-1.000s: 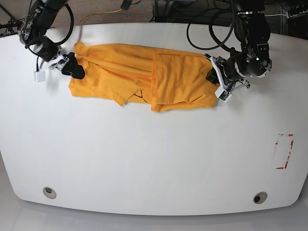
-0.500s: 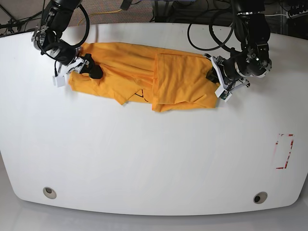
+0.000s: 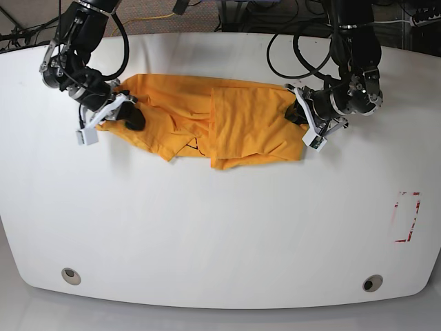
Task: Fold the T-shirt properly
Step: 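Regrasp the strip's other end with the right gripper, then fold the held end with the right gripper over toward the left gripper, then press and tuck the folded bundle with the right gripper, then release, then grasp the folded shirt bundle's edges with both grippers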
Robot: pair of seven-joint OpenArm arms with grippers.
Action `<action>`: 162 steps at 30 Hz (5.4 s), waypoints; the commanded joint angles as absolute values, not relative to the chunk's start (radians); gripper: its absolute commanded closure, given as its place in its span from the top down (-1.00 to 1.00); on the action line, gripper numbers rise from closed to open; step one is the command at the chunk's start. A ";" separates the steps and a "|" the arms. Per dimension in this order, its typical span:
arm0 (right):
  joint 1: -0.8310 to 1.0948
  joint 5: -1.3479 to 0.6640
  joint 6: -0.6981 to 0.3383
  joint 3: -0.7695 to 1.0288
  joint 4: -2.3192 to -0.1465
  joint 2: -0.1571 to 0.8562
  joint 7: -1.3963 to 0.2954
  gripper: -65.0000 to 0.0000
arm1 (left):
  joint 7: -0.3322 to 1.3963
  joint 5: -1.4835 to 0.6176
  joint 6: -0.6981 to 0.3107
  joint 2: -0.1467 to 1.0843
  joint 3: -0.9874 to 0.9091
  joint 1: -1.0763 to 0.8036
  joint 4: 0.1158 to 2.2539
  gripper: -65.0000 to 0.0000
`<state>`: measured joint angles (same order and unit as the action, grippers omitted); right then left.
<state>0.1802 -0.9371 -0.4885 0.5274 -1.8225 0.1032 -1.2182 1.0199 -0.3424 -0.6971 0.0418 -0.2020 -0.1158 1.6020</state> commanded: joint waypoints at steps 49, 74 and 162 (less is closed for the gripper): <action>-0.096 -0.318 -0.478 -0.443 -1.853 0.021 -1.069 0.51 | 1.007 -0.331 -0.668 -0.002 -0.168 -0.088 1.593 -0.79; -0.104 -0.283 -0.483 -0.452 -1.933 0.087 -0.951 0.26 | 1.009 -0.331 -0.668 0.025 -0.512 -0.019 1.656 -0.79; -0.610 -0.065 -0.552 -0.731 -1.236 -0.050 -0.450 0.07 | 1.006 -0.329 -0.698 0.148 -0.344 -0.145 1.656 -0.79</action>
<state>-0.6083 -0.0597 -0.5655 -0.7410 -1.1175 -0.0715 -0.4438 1.0161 -0.3218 -0.6937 0.1413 -0.3550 -0.1528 1.6352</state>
